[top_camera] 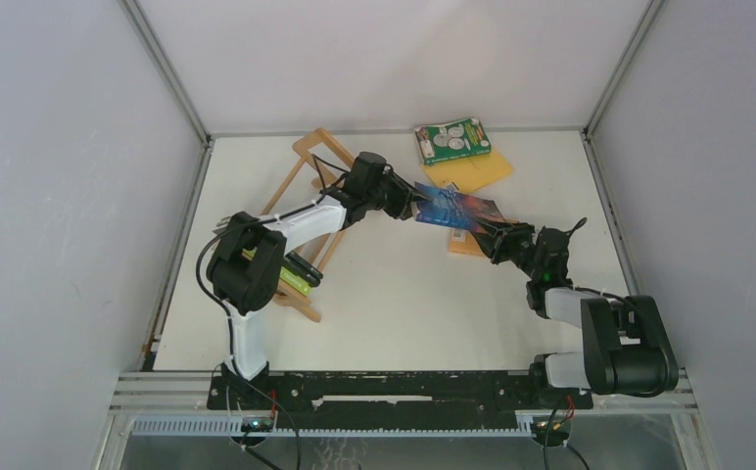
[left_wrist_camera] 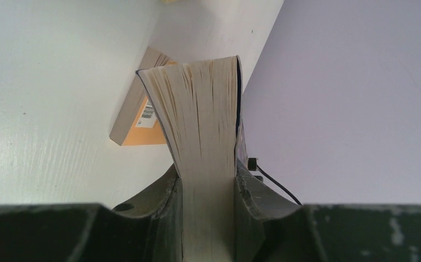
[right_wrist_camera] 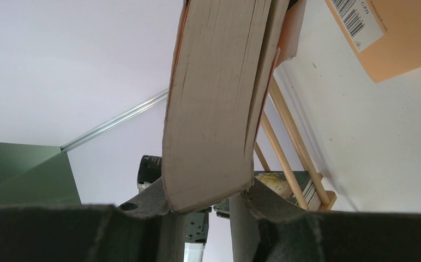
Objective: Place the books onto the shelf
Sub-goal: Pick up the book from the center of the board, then place the book on the shelf.
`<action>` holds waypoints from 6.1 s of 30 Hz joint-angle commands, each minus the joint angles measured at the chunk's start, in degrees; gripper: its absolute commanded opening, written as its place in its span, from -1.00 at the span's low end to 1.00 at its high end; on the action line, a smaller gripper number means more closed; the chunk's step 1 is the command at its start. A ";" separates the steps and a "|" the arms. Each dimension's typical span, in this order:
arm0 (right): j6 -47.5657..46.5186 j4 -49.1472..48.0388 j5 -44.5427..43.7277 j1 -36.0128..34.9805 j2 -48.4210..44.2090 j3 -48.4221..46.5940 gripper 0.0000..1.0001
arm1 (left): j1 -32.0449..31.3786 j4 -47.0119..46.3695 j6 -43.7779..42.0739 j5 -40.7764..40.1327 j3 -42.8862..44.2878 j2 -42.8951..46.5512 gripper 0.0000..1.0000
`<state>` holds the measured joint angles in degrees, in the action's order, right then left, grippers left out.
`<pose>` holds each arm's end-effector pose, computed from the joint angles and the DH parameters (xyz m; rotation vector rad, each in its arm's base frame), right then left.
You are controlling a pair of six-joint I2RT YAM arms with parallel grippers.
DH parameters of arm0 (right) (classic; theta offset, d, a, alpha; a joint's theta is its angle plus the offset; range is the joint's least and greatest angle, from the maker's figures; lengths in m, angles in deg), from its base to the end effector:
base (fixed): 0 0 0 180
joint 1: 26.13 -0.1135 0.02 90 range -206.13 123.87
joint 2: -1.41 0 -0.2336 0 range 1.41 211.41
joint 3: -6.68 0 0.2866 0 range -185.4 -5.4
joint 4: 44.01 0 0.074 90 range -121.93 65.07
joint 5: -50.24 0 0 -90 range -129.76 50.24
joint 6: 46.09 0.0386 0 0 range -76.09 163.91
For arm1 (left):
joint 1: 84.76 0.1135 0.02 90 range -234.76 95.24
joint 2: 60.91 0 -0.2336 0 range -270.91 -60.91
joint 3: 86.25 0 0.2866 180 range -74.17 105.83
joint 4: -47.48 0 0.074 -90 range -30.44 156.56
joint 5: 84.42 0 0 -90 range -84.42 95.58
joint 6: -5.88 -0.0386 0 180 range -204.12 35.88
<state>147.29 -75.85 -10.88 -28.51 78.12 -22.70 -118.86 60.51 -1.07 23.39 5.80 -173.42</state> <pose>0.2634 0.0296 0.1013 1.3975 1.7002 1.6455 0.3828 -0.2735 0.1680 -0.8550 2.3929 -1.3681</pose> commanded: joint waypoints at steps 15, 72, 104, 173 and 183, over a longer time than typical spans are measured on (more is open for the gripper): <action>-1.11 -12.12 9.19 0.45 1.94 -1.38 -0.08 | 0.33 15.42 -14.83 -8.30 27.58 0.47 -1.00; -111.72 48.47 -64.25 -45.31 -4.99 -38.31 0.31 | -1.60 42.94 -24.59 -10.60 55.55 -4.32 -1.00; -117.87 36.42 -64.09 -37.62 7.62 -40.40 -0.06 | 0.86 40.38 -22.30 -4.30 54.94 -4.84 -1.00; -111.24 45.06 -41.83 -47.94 2.67 -67.78 -1.00 | 13.43 38.72 -25.72 -19.42 22.01 30.67 0.44; -117.44 43.64 -42.40 -51.74 2.08 -65.58 -1.00 | 17.46 35.40 -21.04 0.83 16.75 29.28 0.46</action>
<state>33.78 -19.96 -52.54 -78.91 83.47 -85.39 -101.53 99.92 -24.31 14.75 23.98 -145.01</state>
